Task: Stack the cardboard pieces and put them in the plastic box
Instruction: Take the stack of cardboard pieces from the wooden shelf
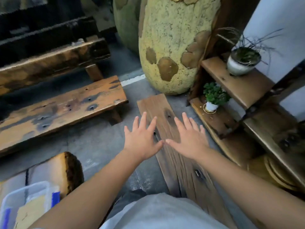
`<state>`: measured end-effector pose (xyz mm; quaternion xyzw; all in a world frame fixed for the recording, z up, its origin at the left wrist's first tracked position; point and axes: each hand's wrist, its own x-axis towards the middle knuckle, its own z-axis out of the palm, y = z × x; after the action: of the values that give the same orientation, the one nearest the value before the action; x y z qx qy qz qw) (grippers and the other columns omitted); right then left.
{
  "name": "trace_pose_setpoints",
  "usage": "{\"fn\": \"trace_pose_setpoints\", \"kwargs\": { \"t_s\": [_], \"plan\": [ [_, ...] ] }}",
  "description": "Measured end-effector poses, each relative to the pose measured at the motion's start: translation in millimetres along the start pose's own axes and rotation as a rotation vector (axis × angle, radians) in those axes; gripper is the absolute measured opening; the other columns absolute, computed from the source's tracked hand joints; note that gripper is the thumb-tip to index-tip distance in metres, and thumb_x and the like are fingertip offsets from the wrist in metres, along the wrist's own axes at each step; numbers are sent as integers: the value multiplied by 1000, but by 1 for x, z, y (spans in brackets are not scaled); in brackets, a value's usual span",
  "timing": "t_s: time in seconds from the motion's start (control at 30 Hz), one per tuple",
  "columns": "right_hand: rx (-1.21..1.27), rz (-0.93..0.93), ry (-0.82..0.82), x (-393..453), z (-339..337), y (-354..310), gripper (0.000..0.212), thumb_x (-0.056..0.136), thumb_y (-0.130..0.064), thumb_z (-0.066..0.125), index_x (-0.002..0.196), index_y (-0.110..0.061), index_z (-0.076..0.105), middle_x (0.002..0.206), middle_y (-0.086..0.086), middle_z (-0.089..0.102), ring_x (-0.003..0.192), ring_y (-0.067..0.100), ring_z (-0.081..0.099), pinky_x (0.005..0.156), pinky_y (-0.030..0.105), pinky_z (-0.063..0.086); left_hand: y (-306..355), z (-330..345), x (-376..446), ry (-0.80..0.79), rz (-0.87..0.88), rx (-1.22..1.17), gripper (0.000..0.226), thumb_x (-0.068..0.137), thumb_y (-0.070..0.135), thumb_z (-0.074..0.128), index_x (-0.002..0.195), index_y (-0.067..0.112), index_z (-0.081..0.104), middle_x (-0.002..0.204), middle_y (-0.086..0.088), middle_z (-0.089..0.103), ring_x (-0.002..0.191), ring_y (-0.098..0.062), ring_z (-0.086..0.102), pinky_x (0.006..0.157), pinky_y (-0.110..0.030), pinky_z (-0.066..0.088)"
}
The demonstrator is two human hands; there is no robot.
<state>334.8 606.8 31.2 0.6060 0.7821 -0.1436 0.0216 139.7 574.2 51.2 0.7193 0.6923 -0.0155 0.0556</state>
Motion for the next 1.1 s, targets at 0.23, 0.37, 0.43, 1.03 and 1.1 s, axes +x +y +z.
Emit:
{"fn": "trace_pose_setpoints", "kwargs": {
  "t_s": [0.23, 0.37, 0.43, 1.03, 1.1],
  "plan": [
    [72, 382, 84, -27, -12, 80, 99, 69, -87, 23, 152, -35, 8, 164, -2, -7, 149, 24, 6, 112, 56, 16, 90, 3, 80, -44, 396, 18, 92, 70, 79, 27, 148, 37, 6, 162, -4, 4, 146, -34, 12, 102, -68, 26],
    [131, 598, 102, -42, -22, 109, 98, 70, -87, 23, 152, -36, 6, 164, -3, -10, 149, 23, 3, 114, 56, 13, 138, 1, 116, -49, 636, 48, 89, 74, 79, 23, 149, 35, 4, 163, -4, 2, 146, -34, 10, 102, -67, 26],
    [163, 711, 137, -50, -26, 116, 97, 69, -86, 20, 152, -37, 5, 163, -4, -12, 149, 23, 2, 114, 55, 12, 161, 0, 130, -55, 767, 63, 87, 77, 76, 29, 149, 36, 2, 163, -4, 1, 147, -34, 9, 103, -68, 25],
    [67, 1145, 353, -118, -92, 170, 94, 74, -80, 22, 152, -33, 3, 164, 1, -10, 149, 27, 4, 114, 58, 14, 302, -50, 149, 43, 1230, -68, 78, 79, 76, 21, 148, 42, 9, 163, -3, 6, 146, -33, 14, 105, -67, 24],
    [47, 1140, 386, -126, -109, 184, 96, 73, -85, 18, 152, -34, 2, 164, 0, -10, 149, 26, 3, 114, 58, 13, 320, -68, 149, 84, 1221, -87, 78, 78, 77, 21, 148, 43, 7, 163, -2, 5, 147, -32, 13, 106, -66, 22]
  ]
}}
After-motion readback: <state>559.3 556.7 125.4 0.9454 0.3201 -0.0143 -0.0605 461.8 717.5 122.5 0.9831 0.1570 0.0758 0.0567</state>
